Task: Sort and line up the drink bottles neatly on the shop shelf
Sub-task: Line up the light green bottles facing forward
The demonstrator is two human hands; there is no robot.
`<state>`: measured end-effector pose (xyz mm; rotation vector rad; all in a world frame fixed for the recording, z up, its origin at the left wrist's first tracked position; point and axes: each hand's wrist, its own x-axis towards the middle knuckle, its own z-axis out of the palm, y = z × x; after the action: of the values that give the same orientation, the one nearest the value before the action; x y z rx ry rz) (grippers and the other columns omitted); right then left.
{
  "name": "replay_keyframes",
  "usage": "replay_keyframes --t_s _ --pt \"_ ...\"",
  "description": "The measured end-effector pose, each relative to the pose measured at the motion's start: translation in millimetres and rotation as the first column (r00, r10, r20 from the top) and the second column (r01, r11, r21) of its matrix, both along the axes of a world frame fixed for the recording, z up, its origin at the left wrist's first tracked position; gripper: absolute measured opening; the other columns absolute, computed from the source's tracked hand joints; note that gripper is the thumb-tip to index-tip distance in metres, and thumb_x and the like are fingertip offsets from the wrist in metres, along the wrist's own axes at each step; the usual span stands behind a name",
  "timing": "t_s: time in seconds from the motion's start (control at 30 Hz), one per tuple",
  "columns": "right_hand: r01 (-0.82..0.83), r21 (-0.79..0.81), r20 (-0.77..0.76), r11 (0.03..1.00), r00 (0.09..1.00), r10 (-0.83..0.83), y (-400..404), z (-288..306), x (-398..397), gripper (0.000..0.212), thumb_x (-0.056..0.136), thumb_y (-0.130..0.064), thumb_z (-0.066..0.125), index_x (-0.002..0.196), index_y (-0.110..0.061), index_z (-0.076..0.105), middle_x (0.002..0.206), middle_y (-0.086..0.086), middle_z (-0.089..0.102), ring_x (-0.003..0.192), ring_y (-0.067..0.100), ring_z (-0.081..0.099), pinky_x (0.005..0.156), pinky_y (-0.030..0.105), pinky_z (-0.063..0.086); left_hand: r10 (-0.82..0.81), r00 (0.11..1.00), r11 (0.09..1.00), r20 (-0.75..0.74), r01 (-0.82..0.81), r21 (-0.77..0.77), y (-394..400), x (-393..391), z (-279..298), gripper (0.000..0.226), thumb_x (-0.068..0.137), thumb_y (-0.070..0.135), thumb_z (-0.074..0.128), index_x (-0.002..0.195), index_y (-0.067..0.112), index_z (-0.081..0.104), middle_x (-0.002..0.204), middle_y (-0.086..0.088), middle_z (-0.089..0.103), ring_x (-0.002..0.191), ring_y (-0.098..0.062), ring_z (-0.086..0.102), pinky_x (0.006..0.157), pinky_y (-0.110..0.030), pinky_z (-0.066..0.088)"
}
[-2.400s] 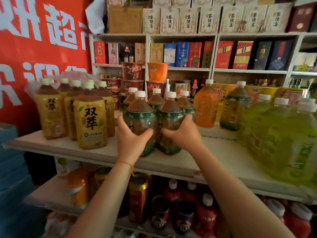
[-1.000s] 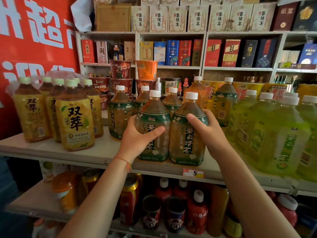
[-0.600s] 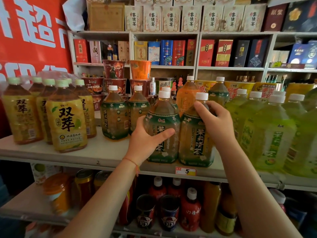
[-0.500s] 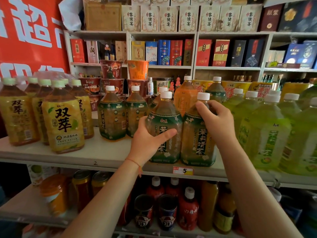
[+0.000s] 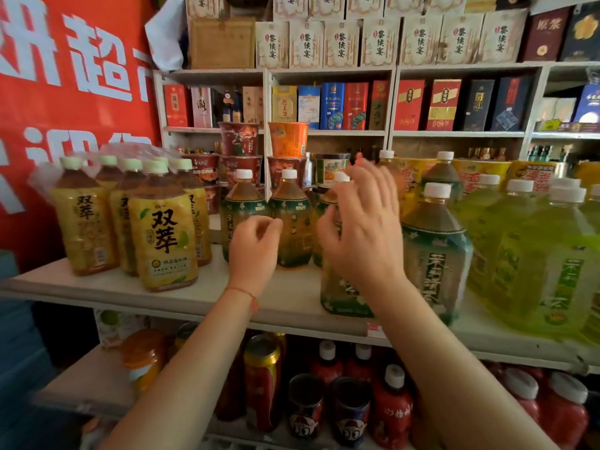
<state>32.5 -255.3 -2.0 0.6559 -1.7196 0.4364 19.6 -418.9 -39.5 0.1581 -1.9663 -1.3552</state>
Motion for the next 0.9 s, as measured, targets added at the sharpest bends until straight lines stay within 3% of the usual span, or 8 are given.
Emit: replay_keyframes --t_s 0.1,0.23,0.37,0.47,0.6,0.7,0.8,0.9 --pt "-0.192 0.187 0.242 0.963 0.959 0.145 -53.8 -5.0 -5.2 0.017 0.094 -0.013 0.051 0.099 -0.005 0.065 0.104 0.009 0.061 0.103 0.026 0.056 0.086 0.039 0.052 0.221 0.975 0.974 0.023 -0.219 -0.054 -41.8 -23.2 -3.8 0.054 0.084 0.032 0.072 0.132 0.018 0.050 0.133 -0.004 0.050 0.121 -0.023 0.051 0.099 -0.040 0.047" --pt "-0.185 0.046 0.749 0.982 0.657 0.089 -100.1 -3.1 -29.1 0.036 0.100 -0.012 0.045 0.136 -0.015 0.047 0.132 0.008 0.050 0.111 0.024 0.054 0.083 0.031 0.049 0.147 0.984 0.989 0.097 -0.143 -0.047 -73.3 -48.3 -3.2 0.108 0.065 0.053 0.083 0.152 0.021 0.029 0.152 -0.006 0.042 0.139 -0.027 0.042 0.112 -0.052 0.041" --pt "-0.143 -0.063 0.836 0.988 0.533 0.131 -116.4 -1.6 -46.4 0.054 0.101 -0.008 0.044 0.152 -0.018 0.030 0.151 0.005 0.036 0.130 0.025 0.046 0.096 0.033 0.046 0.032 0.979 0.997 0.203 -0.017 -0.075 -84.5 -67.3 -1.8 0.121 0.072 0.044 0.087 0.160 0.023 0.007 0.160 -0.013 0.031 0.143 -0.032 0.038 0.115 -0.047 0.038" --pt "-0.163 -0.091 0.851 0.982 0.499 0.162 -120.1 -5.3 -51.5 0.055 0.101 -0.011 0.045 0.153 -0.018 0.028 0.152 0.006 0.034 0.133 0.025 0.044 0.097 0.031 0.043 0.019 0.973 0.997 0.231 -0.002 -0.073 -90.9 -74.3 5.0 0.117 0.070 0.049 0.086 0.157 0.028 0.011 0.150 -0.013 0.042 0.133 -0.034 0.049 0.106 -0.044 0.044" --pt "-0.158 -0.191 0.813 0.969 0.527 0.246 -122.1 -10.2 -48.3 0.057 0.103 -0.024 0.047 0.154 -0.020 0.023 0.153 0.007 0.031 0.135 0.023 0.041 0.099 0.031 0.042 0.134 0.958 0.960 0.253 -0.062 -0.274 -87.5 -59.8 9.4 0.092 0.077 0.054 0.072 0.147 0.036 0.016 0.129 -0.010 0.056 0.104 -0.034 0.063 0.086 -0.042 0.055" --pt "-0.147 -0.180 0.715 0.973 0.660 0.232 -124.9 -9.0 -40.5 0.060 0.102 -0.031 0.048 0.155 -0.019 0.021 0.152 0.005 0.031 0.136 0.019 0.036 0.100 0.026 0.037 0.241 0.947 0.872 0.213 -0.115 -0.476 -74.0 -41.7 5.2 0.073 0.095 0.038 0.057 0.151 0.033 0.010 0.128 -0.017 0.055 0.091 -0.034 0.064 0.068 -0.038 0.049" --pt "-0.114 -0.091 0.559 0.989 0.816 0.146 -122.7 -6.5 -31.8 0.053 0.099 -0.029 0.052 0.145 -0.011 0.034 0.138 0.009 0.045 0.124 0.022 0.046 0.100 0.031 0.044 0.251 0.947 0.828 0.201 -0.102 -0.551 -57.6 -21.8 3.8 0.083 0.092 0.033 0.064 0.154 0.028 0.008 0.127 -0.018 0.051 0.083 -0.032 0.059 0.065 -0.038 0.044" --pt "-0.037 -0.069 0.480 0.997 0.875 0.066 -116.6 -8.0 -24.7 0.051 0.096 -0.028 0.057 0.137 -0.005 0.038 0.128 0.012 0.051 0.117 0.026 0.051 0.099 0.035 0.048 0.240 0.953 0.803 0.182 -0.090 -0.589 -45.9 -8.1 -0.1 0.091 0.088 0.031 0.068 0.155 0.026 0.006 0.125 -0.018 0.050 0.087 -0.034 0.062 0.063 -0.036 0.042"
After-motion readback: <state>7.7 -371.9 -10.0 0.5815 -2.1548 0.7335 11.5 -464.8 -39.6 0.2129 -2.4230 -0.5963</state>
